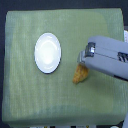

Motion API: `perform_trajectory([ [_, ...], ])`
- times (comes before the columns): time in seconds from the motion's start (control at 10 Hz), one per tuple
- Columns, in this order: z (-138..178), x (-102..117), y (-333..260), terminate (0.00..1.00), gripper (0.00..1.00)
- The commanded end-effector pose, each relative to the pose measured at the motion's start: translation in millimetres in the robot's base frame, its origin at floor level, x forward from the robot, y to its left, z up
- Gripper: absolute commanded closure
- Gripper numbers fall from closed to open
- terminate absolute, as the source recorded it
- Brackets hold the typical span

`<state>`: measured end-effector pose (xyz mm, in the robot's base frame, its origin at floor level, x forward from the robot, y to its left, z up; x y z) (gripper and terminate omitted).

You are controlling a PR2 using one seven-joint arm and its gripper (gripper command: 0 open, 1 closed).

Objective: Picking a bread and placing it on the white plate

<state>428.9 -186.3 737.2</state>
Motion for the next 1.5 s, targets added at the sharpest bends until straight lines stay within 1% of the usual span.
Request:
perform_trajectory([
  [0.0, 40.5, 2.5, 9.5, 0.0, 1.0],
  [0.2, 84.3, 7.9, 9.4, 0.0, 1.0],
  [0.4, 117.7, 11.9, 9.8, 0.0, 1.0],
  [0.6, 153.1, 19.7, 24.5, 0.0, 1.0],
  [0.8, 170.0, 28.9, 34.8, 0.0, 1.0],
  [0.9, 173.3, 34.6, 44.1, 0.0, 1.0],
  [1.0, 172.1, 34.9, 52.2, 0.0, 1.0],
  [1.1, 162.6, 40.3, 98.0, 0.0, 1.0],
  [1.2, 159.7, 42.4, 108.7, 0.0, 1.0],
  [1.4, 140.8, 48.0, 185.6, 0.0, 1.0],
])
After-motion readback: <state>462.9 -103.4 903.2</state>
